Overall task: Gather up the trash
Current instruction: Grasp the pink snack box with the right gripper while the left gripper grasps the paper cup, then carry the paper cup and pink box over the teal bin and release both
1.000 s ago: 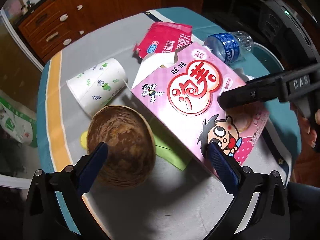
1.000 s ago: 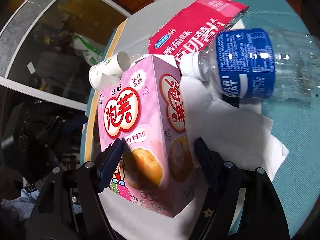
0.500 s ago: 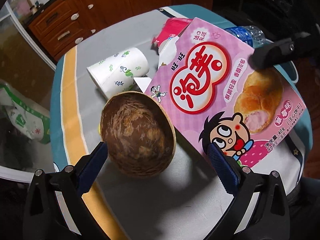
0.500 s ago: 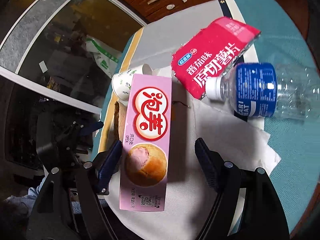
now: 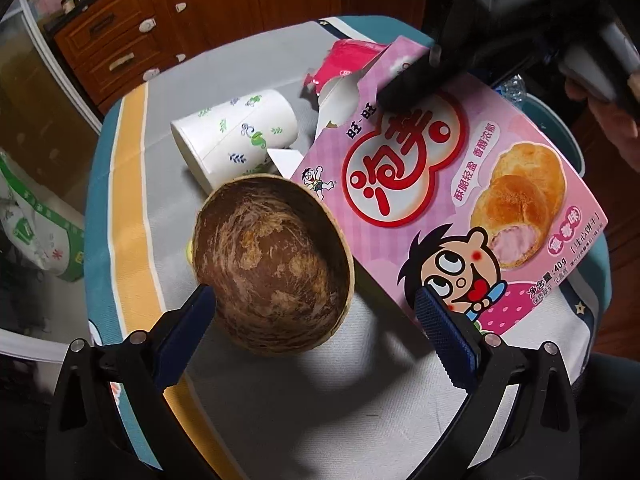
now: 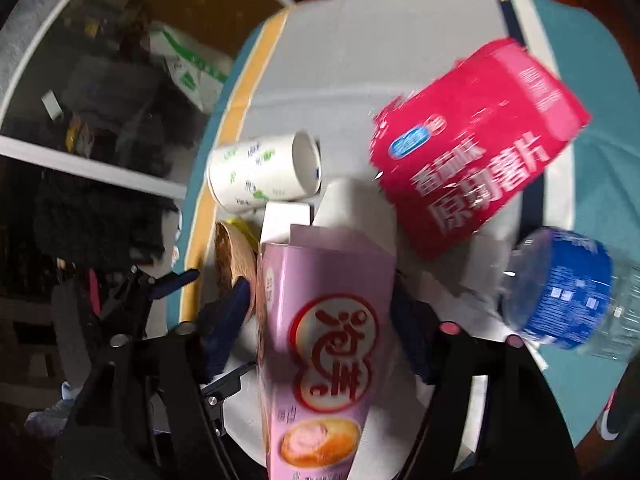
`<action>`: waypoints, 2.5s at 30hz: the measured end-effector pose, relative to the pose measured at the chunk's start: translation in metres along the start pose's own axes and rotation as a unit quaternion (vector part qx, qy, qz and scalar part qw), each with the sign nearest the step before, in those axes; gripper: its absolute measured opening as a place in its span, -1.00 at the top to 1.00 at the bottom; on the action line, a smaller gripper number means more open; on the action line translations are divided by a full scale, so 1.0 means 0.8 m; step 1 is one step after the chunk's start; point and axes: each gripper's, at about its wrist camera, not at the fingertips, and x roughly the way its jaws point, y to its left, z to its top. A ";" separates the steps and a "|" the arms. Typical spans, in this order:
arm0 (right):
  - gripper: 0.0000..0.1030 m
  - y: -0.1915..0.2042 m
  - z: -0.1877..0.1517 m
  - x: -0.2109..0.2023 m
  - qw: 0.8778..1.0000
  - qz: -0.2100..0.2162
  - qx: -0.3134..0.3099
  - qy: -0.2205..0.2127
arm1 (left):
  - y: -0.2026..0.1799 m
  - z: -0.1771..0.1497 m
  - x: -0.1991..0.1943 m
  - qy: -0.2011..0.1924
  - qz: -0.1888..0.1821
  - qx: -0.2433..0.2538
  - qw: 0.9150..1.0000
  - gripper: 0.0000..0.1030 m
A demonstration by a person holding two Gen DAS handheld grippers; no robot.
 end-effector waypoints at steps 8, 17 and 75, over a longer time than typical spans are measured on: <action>0.14 0.054 -0.032 -0.019 0.997 -0.051 -0.039 -0.046 | 0.074 -0.012 -0.011 -0.014 -0.043 -0.076 0.996 -0.94; 0.16 0.055 -0.081 -0.080 0.986 -0.106 -0.023 -0.125 | 0.114 -0.001 -0.002 -0.018 -0.030 -0.093 0.995 -0.91; 0.17 -0.361 -0.356 -0.318 0.813 -0.215 0.328 -0.431 | -0.445 0.235 0.052 0.043 -0.180 0.272 0.944 0.93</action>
